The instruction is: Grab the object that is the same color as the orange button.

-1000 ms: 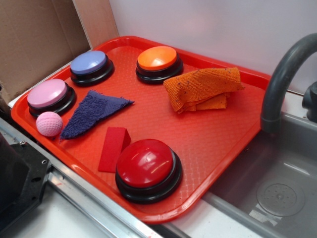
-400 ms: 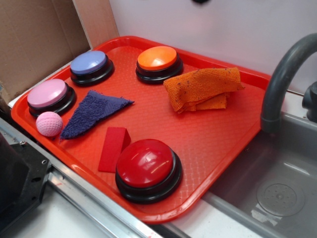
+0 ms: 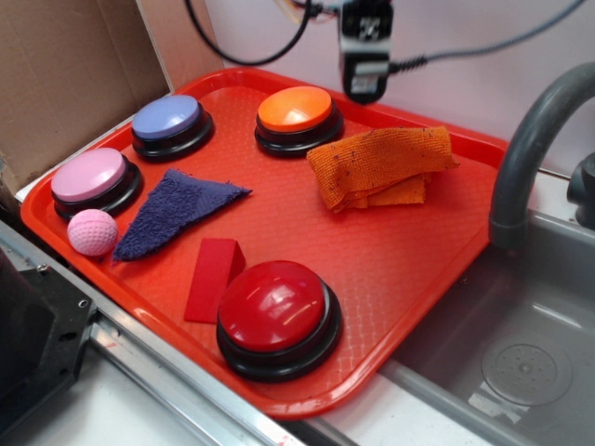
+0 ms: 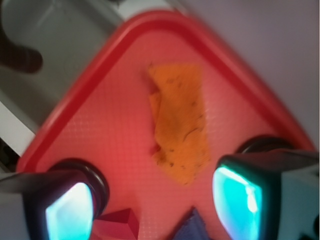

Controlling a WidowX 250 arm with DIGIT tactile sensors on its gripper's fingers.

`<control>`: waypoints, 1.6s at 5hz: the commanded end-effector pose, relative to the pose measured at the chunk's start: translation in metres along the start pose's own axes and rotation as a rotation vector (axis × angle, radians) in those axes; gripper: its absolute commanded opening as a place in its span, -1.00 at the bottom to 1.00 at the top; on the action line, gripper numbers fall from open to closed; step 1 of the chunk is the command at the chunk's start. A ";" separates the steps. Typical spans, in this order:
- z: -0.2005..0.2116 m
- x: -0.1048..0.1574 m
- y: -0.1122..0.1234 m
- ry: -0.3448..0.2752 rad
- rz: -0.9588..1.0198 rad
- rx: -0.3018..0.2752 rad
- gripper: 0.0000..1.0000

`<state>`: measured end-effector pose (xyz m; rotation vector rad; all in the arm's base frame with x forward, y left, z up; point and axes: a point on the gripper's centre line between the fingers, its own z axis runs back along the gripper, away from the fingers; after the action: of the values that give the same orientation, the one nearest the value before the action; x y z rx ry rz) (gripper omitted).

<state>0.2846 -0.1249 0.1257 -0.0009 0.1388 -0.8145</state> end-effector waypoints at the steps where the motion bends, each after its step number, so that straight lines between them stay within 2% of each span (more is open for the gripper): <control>1: -0.018 -0.021 0.026 0.034 0.028 0.010 1.00; 2: -0.033 -0.012 0.034 0.199 0.004 0.026 1.00; 3: -0.043 -0.009 0.029 0.256 -0.007 0.011 1.00; 4: -0.044 -0.004 0.021 0.292 -0.021 0.032 1.00; 5: -0.045 -0.006 0.025 0.299 -0.001 0.040 1.00; 6: -0.046 -0.008 0.033 0.279 0.009 0.066 1.00; 8: -0.061 -0.005 0.040 0.192 -0.046 0.057 1.00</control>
<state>0.3081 -0.0871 0.0438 0.1187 0.3690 -0.8634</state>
